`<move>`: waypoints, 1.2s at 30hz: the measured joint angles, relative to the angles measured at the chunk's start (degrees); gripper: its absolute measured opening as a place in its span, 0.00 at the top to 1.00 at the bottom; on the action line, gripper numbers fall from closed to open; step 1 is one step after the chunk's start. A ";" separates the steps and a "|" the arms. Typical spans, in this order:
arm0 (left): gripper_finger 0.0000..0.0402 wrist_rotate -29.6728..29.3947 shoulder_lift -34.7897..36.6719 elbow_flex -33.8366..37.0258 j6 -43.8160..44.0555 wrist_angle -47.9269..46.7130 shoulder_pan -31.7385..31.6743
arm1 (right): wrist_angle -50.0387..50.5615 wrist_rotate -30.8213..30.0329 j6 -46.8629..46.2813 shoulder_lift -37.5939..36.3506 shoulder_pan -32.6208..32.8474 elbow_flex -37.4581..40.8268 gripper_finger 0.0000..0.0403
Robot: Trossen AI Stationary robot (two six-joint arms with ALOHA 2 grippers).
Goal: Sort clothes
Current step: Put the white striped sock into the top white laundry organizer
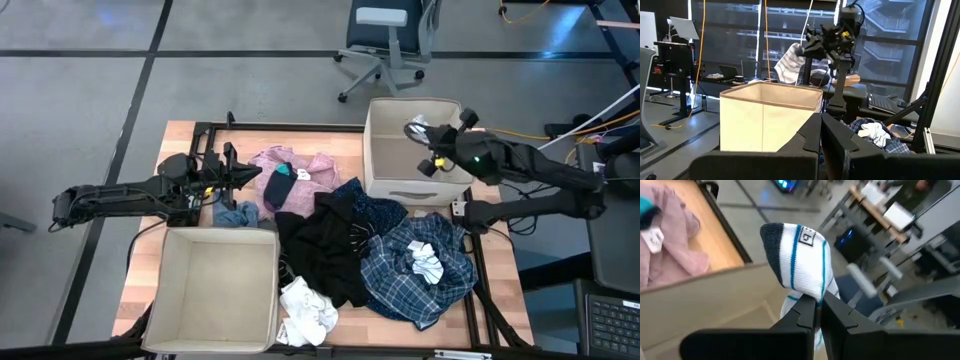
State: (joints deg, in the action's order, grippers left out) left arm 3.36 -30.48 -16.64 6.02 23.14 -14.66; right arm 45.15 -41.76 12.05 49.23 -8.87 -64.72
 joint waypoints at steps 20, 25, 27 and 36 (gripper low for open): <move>1.00 0.01 0.00 0.00 -0.02 -0.28 0.00 | -1.82 19.96 -1.56 4.66 -21.45 8.72 0.95; 1.00 0.00 0.00 0.00 -0.20 -0.28 0.02 | -1.39 20.89 -3.07 5.58 -22.44 8.72 0.94; 1.00 0.01 0.00 0.00 -0.02 -0.28 0.00 | -1.86 21.27 -2.97 5.88 -22.31 8.72 0.92; 1.00 0.02 0.00 0.00 0.39 -0.26 0.02 | 1.41 18.48 -1.87 6.82 -22.28 7.41 0.60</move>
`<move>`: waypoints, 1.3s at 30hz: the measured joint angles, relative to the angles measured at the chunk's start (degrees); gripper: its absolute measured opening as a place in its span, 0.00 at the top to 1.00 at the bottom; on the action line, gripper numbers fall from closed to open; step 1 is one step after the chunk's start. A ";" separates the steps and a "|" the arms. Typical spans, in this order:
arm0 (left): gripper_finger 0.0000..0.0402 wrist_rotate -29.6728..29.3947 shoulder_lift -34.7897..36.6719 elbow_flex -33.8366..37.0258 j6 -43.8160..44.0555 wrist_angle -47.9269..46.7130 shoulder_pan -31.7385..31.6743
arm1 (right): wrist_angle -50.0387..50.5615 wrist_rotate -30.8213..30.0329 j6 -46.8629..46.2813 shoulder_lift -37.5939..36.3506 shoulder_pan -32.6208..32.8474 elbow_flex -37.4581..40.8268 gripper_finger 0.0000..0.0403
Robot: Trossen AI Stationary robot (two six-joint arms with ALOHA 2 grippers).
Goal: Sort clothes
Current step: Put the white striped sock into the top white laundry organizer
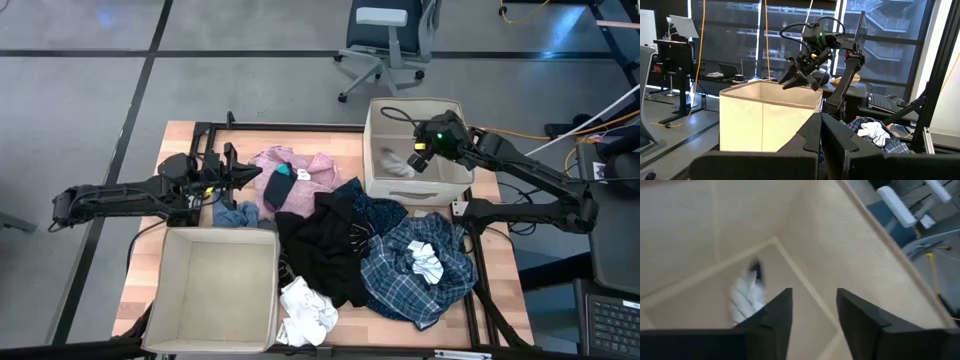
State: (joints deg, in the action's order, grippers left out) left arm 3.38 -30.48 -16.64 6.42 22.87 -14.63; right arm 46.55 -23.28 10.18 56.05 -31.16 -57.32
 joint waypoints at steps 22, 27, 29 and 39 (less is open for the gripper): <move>1.00 0.00 0.00 0.00 0.56 0.02 -0.02 | 12.22 19.16 -23.79 -3.12 32.47 -6.52 0.48; 1.00 0.00 0.00 0.00 0.63 0.00 -0.02 | 15.63 18.74 -35.82 -1.54 43.80 -6.50 0.48; 1.00 -0.02 0.00 0.00 0.63 0.00 0.00 | 15.68 18.43 -40.37 -1.04 48.11 -6.50 0.48; 1.00 0.00 0.00 0.00 0.66 0.00 -0.01 | 15.92 14.77 -53.50 4.86 65.51 -6.50 0.48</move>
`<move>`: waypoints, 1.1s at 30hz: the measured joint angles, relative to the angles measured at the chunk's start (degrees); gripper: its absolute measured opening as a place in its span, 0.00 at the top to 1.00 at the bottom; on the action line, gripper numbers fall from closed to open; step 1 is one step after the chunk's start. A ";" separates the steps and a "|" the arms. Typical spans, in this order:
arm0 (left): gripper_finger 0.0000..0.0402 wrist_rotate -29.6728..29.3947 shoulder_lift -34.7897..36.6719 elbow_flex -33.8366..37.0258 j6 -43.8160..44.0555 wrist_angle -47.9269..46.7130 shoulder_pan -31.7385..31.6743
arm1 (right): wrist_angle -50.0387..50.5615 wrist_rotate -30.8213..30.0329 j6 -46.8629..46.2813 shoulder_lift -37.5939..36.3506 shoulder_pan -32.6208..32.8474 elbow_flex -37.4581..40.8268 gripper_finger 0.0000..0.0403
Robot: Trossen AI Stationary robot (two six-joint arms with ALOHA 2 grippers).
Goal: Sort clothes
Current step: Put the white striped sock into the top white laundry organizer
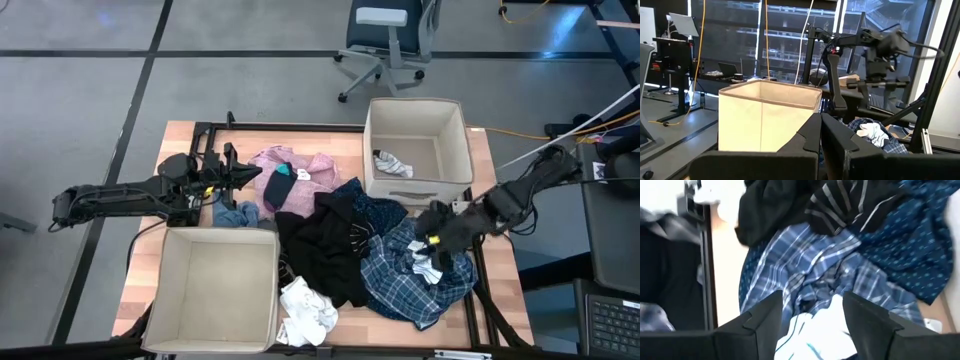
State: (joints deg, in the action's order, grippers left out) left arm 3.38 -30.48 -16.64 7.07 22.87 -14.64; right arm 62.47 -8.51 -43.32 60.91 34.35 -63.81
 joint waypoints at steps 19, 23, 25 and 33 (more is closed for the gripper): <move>1.00 -0.02 -0.02 0.00 0.50 -3.35 -0.01 | 2.52 -2.95 -8.87 10.46 11.51 11.94 0.49; 1.00 -0.02 -0.02 0.00 0.44 -3.43 0.01 | 1.36 -2.98 -7.27 10.46 11.43 13.82 0.56; 1.00 -0.02 -0.02 0.00 0.44 -3.05 0.00 | 1.64 -3.17 -6.07 10.46 11.41 14.29 0.64; 1.00 -0.03 -0.02 0.00 0.52 -3.28 -0.01 | 2.07 -4.22 -4.69 9.65 11.39 13.07 0.96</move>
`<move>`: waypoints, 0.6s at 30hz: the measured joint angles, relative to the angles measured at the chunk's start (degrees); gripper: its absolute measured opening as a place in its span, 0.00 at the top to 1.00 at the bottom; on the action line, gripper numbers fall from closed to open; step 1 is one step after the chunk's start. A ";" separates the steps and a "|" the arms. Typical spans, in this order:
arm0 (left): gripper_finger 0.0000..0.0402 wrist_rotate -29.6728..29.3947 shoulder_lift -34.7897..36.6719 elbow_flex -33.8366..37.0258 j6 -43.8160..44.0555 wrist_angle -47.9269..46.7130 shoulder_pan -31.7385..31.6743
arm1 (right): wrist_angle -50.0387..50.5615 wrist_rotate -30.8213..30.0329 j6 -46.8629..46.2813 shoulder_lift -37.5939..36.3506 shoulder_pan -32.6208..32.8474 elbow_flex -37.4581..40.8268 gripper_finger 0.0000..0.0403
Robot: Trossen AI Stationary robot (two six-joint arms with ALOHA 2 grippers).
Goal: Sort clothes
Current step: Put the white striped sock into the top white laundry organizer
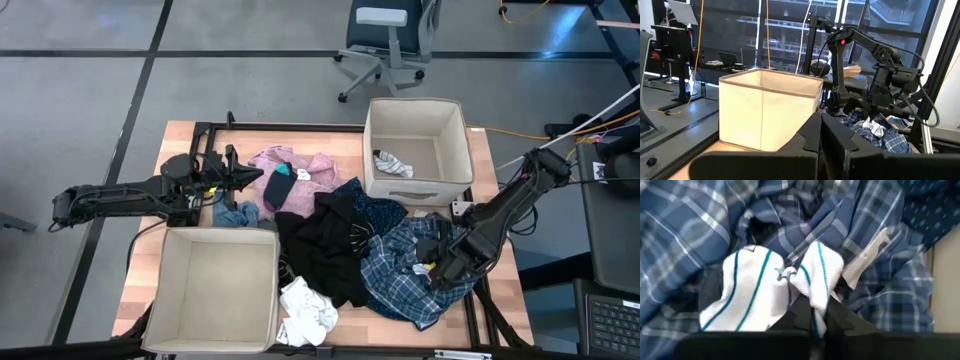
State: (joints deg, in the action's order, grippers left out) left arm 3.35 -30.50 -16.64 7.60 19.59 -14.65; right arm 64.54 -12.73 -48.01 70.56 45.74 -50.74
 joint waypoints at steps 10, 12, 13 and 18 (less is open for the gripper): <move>1.00 -0.01 0.02 0.00 -0.02 0.57 0.00 | 1.87 -9.03 7.00 -2.14 -1.21 -6.79 0.91; 1.00 -0.02 0.02 0.00 0.02 0.57 0.02 | 2.23 -11.58 9.90 -3.27 -2.26 -8.85 0.93; 1.00 -0.02 0.02 0.00 0.02 0.55 0.02 | 2.65 -13.19 11.38 -4.05 -2.97 -9.94 0.94; 1.00 -0.02 0.02 0.00 0.16 0.39 0.01 | 2.79 -24.66 15.20 -8.41 -9.35 -14.88 0.95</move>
State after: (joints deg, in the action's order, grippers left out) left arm 3.33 -30.48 -16.64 7.76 19.99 -14.64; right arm 67.33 -37.38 -32.81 62.15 36.39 -65.62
